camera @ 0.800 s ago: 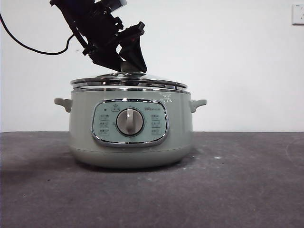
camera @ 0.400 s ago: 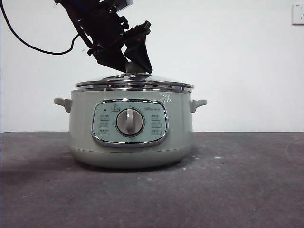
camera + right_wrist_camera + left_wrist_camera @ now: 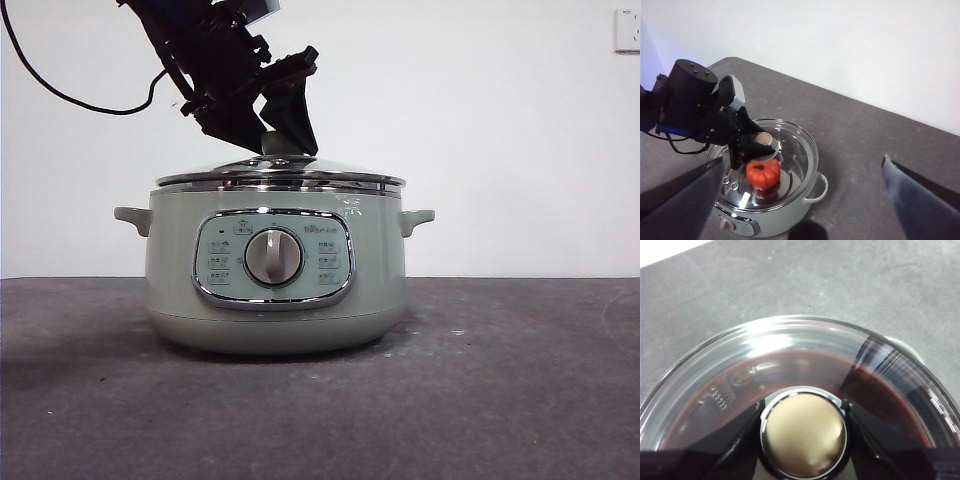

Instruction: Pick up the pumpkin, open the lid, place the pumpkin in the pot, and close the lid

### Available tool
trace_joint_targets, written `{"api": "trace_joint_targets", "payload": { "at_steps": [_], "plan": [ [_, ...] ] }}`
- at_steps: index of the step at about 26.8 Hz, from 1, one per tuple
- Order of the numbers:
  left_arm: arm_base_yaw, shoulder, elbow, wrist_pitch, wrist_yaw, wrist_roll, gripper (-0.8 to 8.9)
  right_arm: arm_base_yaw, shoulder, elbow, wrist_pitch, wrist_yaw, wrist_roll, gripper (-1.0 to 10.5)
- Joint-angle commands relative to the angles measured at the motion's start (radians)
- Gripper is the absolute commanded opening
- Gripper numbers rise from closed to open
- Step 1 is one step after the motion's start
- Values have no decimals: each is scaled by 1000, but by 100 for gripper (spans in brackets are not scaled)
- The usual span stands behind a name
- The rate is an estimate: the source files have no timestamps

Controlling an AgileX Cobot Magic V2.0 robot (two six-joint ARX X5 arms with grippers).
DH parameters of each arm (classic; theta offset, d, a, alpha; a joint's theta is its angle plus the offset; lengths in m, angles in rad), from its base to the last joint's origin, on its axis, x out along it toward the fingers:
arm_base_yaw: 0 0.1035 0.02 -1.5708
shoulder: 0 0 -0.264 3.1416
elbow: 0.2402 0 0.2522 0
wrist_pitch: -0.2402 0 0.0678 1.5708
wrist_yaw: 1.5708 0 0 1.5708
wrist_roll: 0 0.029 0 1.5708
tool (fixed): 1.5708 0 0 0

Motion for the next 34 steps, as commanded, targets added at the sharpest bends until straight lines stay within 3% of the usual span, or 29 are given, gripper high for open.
{"api": "trace_joint_targets", "payload": {
  "at_steps": [1,14,15,19,20,34],
  "plan": [
    [1,11,8,5,-13,42,-9,1,0,-4,3,3,-3,626],
    [1,11,8,-70,-9,41,14,1,0,-4,3,3,-9,626],
    [1,11,8,-72,-10,38,63,1,2,-4,3,2,-10,626],
    [1,11,8,-74,-11,37,543,1,2,-4,-8,2,-10,626],
    [1,11,8,-74,-11,37,601,1,2,-4,-12,1,-9,626],
    [1,-105,8,-127,-11,38,607,1,22,-4,-130,-13,-9,626]
  ]
}}
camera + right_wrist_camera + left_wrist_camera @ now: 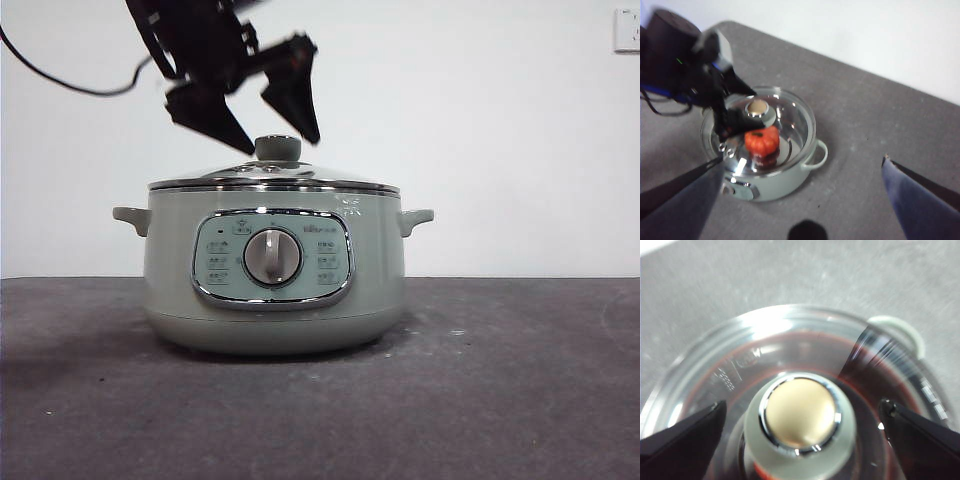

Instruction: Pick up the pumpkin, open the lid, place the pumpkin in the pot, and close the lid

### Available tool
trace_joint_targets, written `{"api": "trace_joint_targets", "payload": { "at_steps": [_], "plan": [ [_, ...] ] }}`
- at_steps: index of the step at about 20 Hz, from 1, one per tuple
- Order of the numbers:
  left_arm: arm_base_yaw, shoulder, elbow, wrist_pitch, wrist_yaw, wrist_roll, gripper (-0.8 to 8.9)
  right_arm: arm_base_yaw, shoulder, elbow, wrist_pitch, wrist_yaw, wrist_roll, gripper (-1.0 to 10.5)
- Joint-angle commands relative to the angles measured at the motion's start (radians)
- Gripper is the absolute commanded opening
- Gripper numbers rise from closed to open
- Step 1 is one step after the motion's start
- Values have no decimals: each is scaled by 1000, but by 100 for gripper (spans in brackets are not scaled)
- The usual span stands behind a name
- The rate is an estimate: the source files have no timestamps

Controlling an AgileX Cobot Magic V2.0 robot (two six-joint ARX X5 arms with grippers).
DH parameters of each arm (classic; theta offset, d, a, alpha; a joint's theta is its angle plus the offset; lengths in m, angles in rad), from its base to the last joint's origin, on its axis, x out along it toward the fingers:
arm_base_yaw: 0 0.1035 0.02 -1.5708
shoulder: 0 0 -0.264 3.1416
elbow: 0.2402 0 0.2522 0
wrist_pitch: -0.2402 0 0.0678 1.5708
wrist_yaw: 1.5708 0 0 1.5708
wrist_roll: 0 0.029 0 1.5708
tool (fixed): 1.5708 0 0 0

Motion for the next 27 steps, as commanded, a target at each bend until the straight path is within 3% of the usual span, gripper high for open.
{"api": "trace_joint_targets", "payload": {
  "at_steps": [1,10,14,15,17,18,19,20,27],
  "plan": [
    [1,-58,-3,-19,0,7,607,1,4,-4,-22,-28,-4,626],
    [-2,-320,-3,-262,14,7,595,1,41,-4,-152,-209,7,620],
    [-2,-449,-3,-405,97,7,592,2,75,-4,-234,-309,6,539],
    [-2,-490,-3,-455,120,7,535,2,87,-4,-257,-336,3,527],
    [-2,-549,-3,-523,141,7,218,2,103,-4,-286,-341,2,468],
    [-2,-568,-3,-539,141,7,80,2,109,-4,-291,-342,-1,330],
    [-2,-583,-3,-547,142,7,-23,2,113,-4,-291,-342,-14,95],
    [-2,-593,-3,-552,142,8,-9,2,113,-4,-291,-342,-28,-8],
    [-2,-602,-3,-556,135,7,-8,1,113,-4,-285,-340,-2,0]
  ]
}}
